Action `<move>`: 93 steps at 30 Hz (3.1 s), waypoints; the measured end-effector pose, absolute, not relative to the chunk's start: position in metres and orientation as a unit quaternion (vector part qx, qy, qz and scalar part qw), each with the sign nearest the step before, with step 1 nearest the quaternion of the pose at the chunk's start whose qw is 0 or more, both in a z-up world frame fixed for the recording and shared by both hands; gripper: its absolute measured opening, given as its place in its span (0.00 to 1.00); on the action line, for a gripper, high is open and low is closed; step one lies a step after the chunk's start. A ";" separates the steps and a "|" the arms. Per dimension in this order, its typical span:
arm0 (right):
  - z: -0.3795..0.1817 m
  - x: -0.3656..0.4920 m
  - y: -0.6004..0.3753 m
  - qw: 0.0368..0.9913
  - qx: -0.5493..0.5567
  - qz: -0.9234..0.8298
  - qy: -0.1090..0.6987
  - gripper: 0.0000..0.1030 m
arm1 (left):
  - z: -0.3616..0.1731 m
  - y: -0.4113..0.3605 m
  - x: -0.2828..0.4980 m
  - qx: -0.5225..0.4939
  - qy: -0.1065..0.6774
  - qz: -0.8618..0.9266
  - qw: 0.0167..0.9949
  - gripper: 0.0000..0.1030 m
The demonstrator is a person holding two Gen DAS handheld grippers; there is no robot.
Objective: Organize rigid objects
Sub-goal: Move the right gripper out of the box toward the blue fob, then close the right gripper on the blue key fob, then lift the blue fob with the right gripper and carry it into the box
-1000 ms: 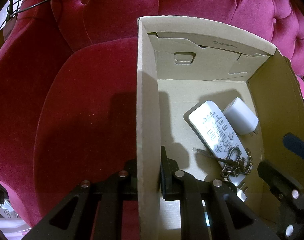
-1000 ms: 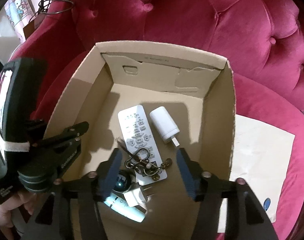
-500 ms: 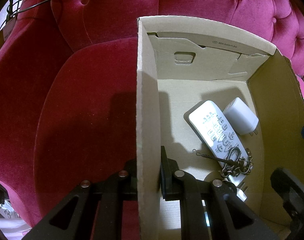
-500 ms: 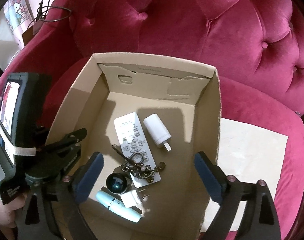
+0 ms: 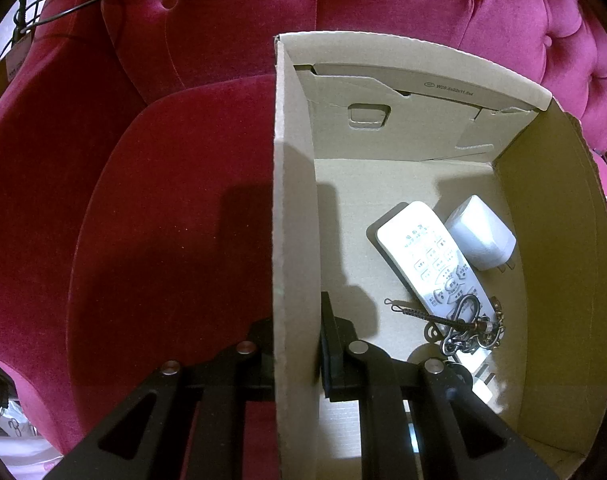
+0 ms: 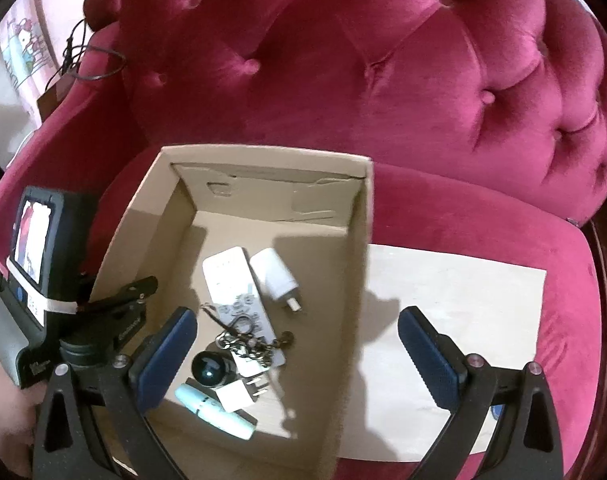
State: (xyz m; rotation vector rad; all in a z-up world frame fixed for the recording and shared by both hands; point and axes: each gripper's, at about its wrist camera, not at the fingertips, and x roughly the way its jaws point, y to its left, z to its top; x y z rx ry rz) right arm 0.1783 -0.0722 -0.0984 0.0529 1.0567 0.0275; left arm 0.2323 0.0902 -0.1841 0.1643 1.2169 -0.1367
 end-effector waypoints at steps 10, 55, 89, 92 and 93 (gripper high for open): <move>-0.083 0.170 -0.116 0.867 0.045 -0.020 0.496 1.00 | -0.184 0.090 0.232 0.077 0.571 -0.064 0.815 0.14; -0.234 0.076 -0.300 0.780 0.165 -0.194 0.572 0.99 | -0.185 0.094 0.234 0.077 0.570 -0.064 0.815 0.14; -0.230 0.077 -0.295 0.775 0.158 -0.166 0.589 0.25 | -0.181 0.093 0.234 0.080 0.570 -0.063 0.815 0.14; -0.227 0.080 -0.294 0.775 0.155 -0.167 0.590 0.25 | -0.181 0.093 0.234 0.080 0.570 -0.063 0.815 0.14; -0.226 0.083 -0.296 0.775 0.155 -0.167 0.589 0.25 | -0.181 0.093 0.234 0.079 0.570 -0.063 0.815 0.14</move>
